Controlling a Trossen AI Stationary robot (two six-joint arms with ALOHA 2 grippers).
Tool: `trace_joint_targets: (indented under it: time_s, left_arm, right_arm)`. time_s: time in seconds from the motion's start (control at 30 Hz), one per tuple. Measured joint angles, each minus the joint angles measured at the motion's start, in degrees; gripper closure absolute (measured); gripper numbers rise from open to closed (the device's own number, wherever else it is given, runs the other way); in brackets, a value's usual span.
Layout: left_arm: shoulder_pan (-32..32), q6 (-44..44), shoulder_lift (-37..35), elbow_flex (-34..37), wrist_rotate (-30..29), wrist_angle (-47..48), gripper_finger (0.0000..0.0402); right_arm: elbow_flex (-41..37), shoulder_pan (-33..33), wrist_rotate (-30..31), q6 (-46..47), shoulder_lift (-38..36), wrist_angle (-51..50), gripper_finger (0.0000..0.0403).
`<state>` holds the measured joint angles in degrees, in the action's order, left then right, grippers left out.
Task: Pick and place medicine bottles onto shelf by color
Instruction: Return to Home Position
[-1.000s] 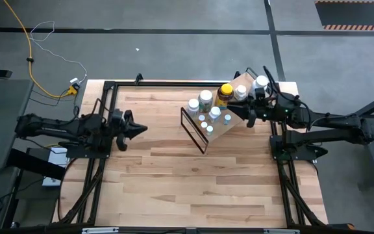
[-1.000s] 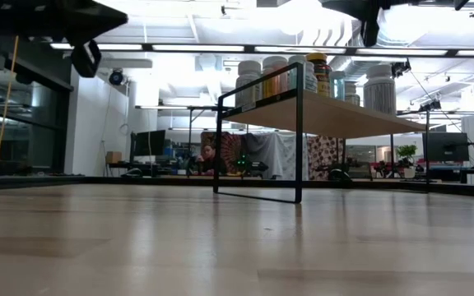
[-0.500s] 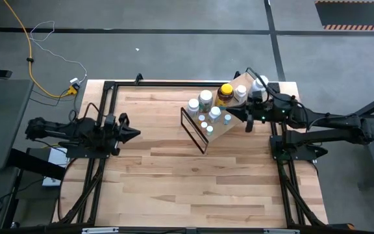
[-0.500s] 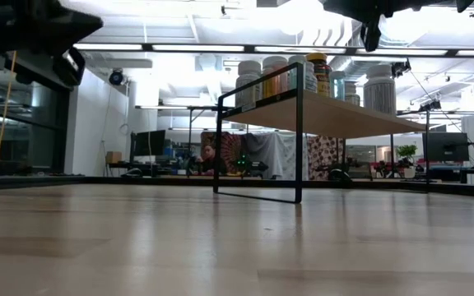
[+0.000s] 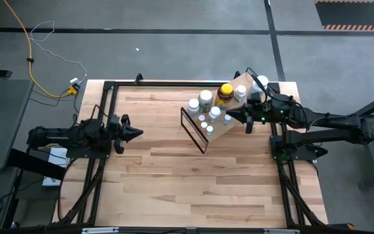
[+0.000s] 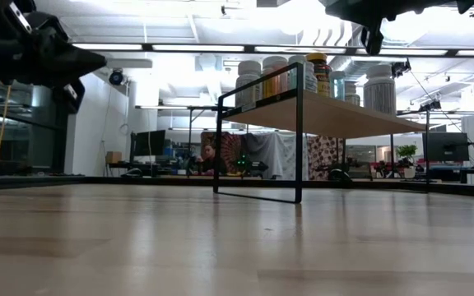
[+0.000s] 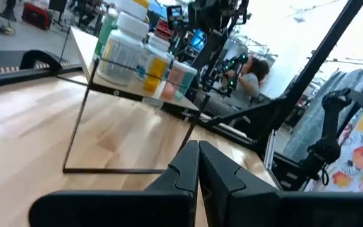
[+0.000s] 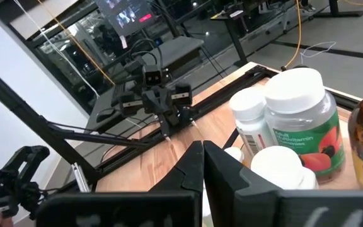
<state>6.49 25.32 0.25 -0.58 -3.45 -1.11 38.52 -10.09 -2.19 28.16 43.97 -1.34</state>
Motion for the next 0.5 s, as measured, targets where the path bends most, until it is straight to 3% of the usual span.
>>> trace_joint_targets:
  time_s: [0.5]
  left_arm:
    - [0.74,-2.97,0.46,-0.11,-0.03,0.16,0.0401]
  right_arm:
    - [0.00,0.02,-5.95,-5.24,-5.21,-5.06,0.0403]
